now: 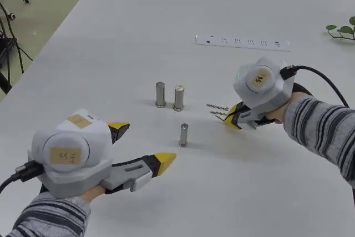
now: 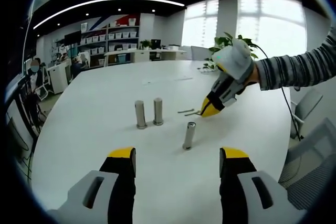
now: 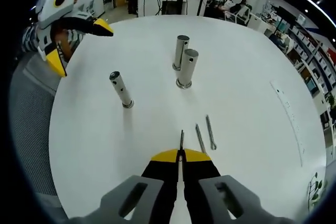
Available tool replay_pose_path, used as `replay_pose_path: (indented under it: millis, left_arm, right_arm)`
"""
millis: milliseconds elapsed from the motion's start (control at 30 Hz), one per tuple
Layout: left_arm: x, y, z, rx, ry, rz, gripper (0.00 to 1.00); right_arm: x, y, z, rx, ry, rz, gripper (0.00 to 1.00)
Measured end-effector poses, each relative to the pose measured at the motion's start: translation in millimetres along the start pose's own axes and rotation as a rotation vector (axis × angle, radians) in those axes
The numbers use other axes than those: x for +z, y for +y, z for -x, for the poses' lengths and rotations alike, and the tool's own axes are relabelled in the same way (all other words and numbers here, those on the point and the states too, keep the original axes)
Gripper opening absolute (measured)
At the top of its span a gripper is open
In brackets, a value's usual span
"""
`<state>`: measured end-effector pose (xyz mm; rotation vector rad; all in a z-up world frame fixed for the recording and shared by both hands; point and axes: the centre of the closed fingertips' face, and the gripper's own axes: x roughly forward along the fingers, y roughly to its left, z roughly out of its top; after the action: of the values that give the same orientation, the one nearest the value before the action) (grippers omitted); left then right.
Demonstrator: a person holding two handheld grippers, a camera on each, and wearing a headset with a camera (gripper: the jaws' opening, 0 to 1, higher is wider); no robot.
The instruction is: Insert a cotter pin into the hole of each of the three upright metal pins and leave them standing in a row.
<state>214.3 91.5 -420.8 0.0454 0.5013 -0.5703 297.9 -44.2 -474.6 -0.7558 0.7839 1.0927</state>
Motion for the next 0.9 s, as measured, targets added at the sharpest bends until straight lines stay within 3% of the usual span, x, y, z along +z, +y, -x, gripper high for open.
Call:
replay_pose_path:
  millis: [367,467,733,900]
  left_arm:
    - [10.6,-19.0,-5.7,-0.07,0.003,-0.045,0.54]
    - [13.6,-23.9,-8.2,-0.093,0.007,-0.056,0.51]
    - [18.6,-36.4,-10.2,-0.135,0.004,-0.053,0.44]
    - [18.0,-45.9,-11.0,-0.167,0.005,-0.026,0.38]
  right_arm:
    - [15.0,16.5,25.5,-0.034,-0.098,0.106,0.0]
    - [24.3,24.9,32.5,-0.031,-0.139,0.195,0.0]
    - [31.7,48.1,41.7,-0.015,-0.152,0.354,0.0]
    - [37.9,62.1,43.1,-0.037,-0.178,0.456,0.0]
